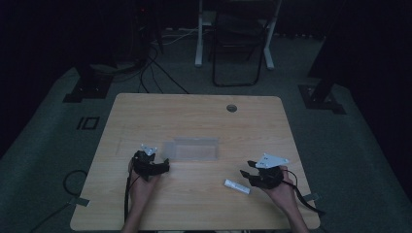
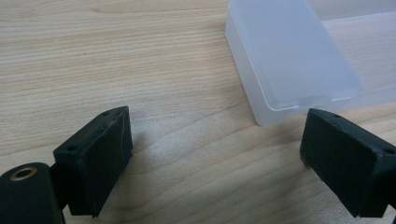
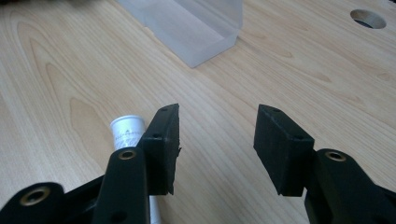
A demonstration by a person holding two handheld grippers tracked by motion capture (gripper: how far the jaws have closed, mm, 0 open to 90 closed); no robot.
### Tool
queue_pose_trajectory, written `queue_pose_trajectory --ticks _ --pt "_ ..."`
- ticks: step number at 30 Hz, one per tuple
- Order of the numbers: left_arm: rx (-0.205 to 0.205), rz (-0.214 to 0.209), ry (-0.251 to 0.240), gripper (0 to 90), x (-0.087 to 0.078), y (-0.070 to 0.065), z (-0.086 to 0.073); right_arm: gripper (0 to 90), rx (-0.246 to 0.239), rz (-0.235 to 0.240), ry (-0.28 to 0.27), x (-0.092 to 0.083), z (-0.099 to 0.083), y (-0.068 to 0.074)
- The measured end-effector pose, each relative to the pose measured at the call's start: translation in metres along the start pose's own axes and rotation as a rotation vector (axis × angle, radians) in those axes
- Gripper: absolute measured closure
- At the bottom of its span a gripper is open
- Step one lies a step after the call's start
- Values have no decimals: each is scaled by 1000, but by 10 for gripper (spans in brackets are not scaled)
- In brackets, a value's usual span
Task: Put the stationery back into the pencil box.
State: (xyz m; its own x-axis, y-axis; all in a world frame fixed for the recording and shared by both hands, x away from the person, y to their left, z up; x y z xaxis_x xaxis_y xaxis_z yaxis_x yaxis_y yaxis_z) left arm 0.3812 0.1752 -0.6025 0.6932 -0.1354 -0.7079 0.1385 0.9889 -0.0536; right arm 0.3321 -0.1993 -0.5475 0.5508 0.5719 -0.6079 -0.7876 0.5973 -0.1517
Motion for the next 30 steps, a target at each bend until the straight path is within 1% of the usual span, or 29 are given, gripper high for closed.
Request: queue_pose_trajectory --ticks 16,30 --pt "1 1 0 96 -2 0 -2 534 -26 25 -3 0 -1 8" --pt "1 0 0 96 -2 0 -2 542 -48 54 21 4 -4 16"
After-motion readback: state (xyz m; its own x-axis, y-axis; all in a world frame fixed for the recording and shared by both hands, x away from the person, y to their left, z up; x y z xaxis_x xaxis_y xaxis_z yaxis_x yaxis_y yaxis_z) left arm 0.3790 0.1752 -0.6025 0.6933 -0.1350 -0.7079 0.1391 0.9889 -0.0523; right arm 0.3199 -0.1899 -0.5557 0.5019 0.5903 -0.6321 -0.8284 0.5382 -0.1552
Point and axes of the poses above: each handheld gripper's, and its own axes: x roughly forward along the jaws, z roughly out of its top, y roughly to its left, the point moved 6 cm from there along x, roughly forward along the jaws, and after that the axes turned 6 degrees about -x, right-handed, at the moved point
